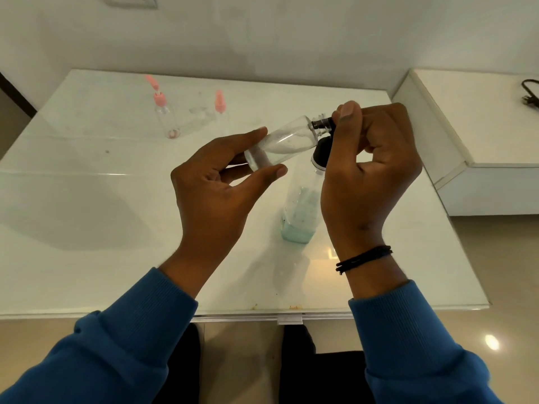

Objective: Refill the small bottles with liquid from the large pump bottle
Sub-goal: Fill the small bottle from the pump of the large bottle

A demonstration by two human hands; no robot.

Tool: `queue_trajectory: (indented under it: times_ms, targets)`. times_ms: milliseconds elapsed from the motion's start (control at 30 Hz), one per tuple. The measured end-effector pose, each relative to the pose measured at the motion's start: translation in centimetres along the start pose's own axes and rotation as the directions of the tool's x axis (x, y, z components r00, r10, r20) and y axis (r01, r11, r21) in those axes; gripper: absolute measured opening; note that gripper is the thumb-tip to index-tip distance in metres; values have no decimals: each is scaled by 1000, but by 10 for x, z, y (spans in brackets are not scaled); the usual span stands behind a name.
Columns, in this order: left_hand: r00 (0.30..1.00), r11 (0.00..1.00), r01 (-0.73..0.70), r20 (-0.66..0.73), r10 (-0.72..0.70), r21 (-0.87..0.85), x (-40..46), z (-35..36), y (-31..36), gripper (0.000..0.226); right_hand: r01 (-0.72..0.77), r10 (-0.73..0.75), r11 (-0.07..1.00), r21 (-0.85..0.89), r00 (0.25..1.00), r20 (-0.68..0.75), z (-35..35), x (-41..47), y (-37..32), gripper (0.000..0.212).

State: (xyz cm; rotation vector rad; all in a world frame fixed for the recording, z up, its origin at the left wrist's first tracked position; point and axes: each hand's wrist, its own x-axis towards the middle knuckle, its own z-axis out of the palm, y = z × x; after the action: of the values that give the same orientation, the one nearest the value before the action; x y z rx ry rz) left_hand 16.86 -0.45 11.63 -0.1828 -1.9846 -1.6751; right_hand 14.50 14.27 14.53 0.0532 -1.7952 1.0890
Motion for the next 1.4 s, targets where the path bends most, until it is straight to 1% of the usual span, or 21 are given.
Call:
queue_trajectory:
  times_ms: [100,233,467,633,833,1000,1200,1400]
  targets:
    - [1000,1000,6,6,-6,9,-1,-1,-1,47,-5,5,1000,4,1000,10,0,-2,1,27]
    - [1000,1000,5,3,-5,6,0,1,3,47,24,-24,1000,6,1000,1,-1,3,-1,28]
    - [1000,1000,6,-3,-6,15,-1,-1,1,47,5,-5,1000,8,1000,7,1,-3,1,26]
    - [1000,1000,3,-3,-3,27,-1,1,3,47,29,-29,1000,3,1000,3,-1,3,-2,28]
    - [1000,1000,14,-10,-13,26,0,0,2,47,-3,3,1000,11,1000,9,1,-1,-1,27]
    - [1000,999,7,-9,-7,36,0,1,4,47,35,-35,999,1,999,3,-1,4,-2,27]
    - [1000,999,14,-17,-14,40,0,0,2,47,3,-3,1000,16,1000,9,0,0,-1,29]
    - [1000,1000,2,-7,-2,22,0,0,3,47,35,-35,999,-4,999,-3,-2,4,-4,27]
